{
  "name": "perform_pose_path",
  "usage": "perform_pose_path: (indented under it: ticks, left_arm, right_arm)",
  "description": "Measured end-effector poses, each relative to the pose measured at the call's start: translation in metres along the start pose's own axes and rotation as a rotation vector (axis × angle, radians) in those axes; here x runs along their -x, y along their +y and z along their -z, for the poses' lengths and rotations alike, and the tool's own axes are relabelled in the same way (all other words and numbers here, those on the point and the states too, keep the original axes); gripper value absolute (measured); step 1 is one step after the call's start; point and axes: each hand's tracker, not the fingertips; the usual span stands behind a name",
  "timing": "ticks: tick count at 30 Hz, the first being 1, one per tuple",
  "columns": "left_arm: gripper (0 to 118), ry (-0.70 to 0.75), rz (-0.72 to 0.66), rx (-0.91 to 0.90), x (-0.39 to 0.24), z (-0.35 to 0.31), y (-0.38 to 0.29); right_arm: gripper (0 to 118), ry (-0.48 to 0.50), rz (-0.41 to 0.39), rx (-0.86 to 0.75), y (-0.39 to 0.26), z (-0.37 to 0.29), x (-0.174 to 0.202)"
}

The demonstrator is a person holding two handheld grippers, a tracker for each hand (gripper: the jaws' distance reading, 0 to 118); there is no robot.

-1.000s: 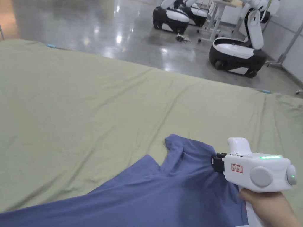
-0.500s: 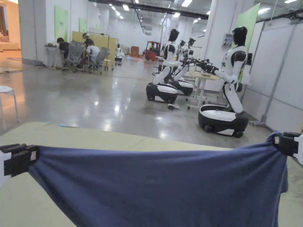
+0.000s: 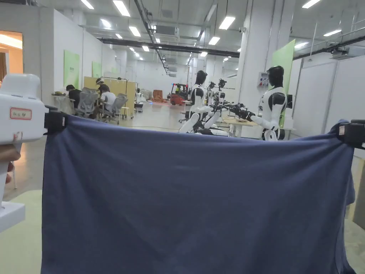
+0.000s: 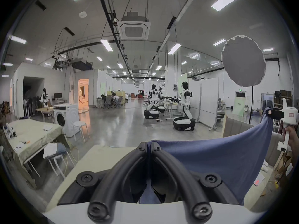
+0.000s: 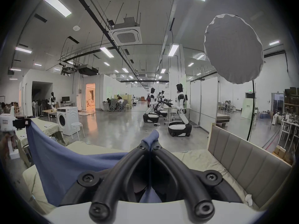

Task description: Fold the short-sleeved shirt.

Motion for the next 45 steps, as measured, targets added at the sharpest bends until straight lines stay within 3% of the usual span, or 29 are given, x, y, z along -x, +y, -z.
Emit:
perform_pose_path:
  ticks: [4,8,14,19,23,26,29,35,40,45]
  left_arm:
    - [1,0.024,-0.001,-0.019,0.015,0.043,0.027]
    - [1,0.033,-0.007,-0.033,0.013,0.073,0.048]
    - [1,0.081,0.095,-0.067,0.027,0.148,0.062]
    - [1,0.111,0.072,-0.072,0.016,0.195,0.051]
    - [1,0.154,0.084,-0.031,0.001,0.224,0.021]
    - [1,0.131,0.081,-0.013,0.018,0.256,-0.01]
    - [1,0.126,0.065,0.067,0.018,0.282,-0.059]
    - [1,0.105,0.047,0.206,0.011,0.299,-0.181]
    - [1,0.094,-0.031,0.33,0.001,0.28,-0.268]
    - [1,0.055,-0.117,0.373,-0.002,0.223,-0.331]
  right_arm:
    - [1,0.013,0.034,-0.036,0.023,0.049,0.0]
    - [1,0.004,0.013,-0.084,0.046,0.086,0.008]
    - [1,-0.013,0.002,-0.122,0.069,0.147,0.012]
    - [1,-0.047,-0.02,-0.123,0.061,0.2,0.016]
    - [1,-0.039,-0.002,-0.112,0.029,0.228,0.017]
    - [1,-0.047,-0.035,-0.098,-0.008,0.24,0.023]
    - [1,-0.037,-0.039,-0.027,-0.056,0.282,0.006]
    - [1,-0.012,-0.081,0.098,-0.178,0.277,0.018]
    - [1,-0.009,-0.006,0.212,-0.275,0.264,-0.001]
    - [1,0.004,0.049,0.27,-0.341,0.207,-0.012]
